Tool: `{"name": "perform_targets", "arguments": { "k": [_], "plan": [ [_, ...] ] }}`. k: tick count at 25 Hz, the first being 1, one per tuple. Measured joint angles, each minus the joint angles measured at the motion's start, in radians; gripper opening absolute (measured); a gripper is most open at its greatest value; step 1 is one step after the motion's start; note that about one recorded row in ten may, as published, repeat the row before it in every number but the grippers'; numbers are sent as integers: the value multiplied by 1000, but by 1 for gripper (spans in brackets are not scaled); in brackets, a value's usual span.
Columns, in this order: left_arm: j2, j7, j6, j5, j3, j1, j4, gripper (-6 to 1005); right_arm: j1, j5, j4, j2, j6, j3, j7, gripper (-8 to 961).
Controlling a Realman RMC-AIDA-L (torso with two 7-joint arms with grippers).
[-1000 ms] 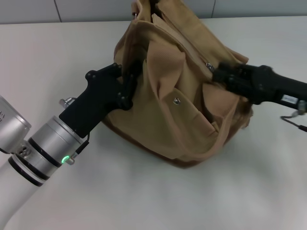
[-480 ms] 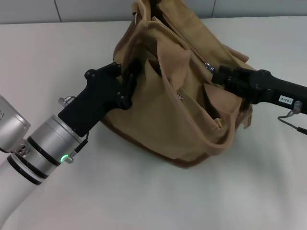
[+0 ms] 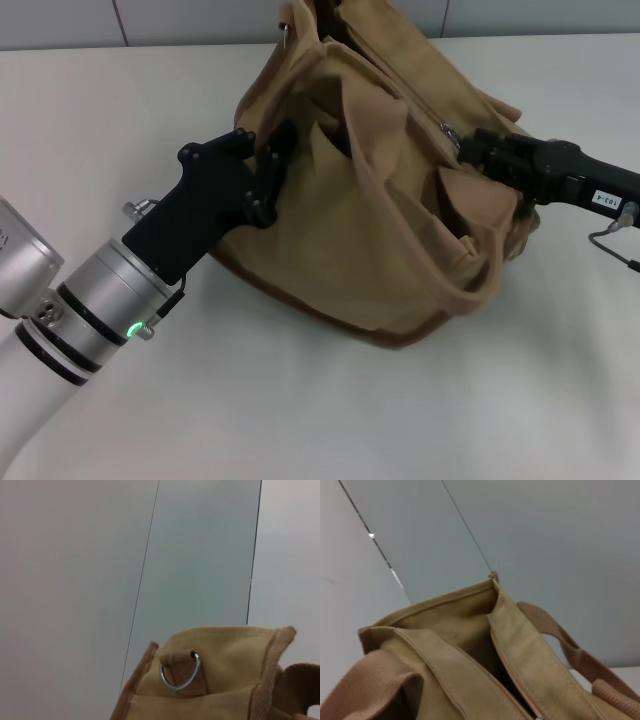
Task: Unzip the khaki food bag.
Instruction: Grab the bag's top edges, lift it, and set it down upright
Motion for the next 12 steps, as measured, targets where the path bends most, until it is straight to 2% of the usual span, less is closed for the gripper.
{"name": "perform_targets", "arguments": {
  "k": [7, 12],
  "plan": [
    [0, -2, 7, 7, 4, 0, -5, 51, 16, -7, 26, 4, 31, -25, 3, 365],
    [0, -2, 15, 23, 1, 0, -6, 51, 35, -8, 47, -6, 20, -95, 90, 364]
  ]
}}
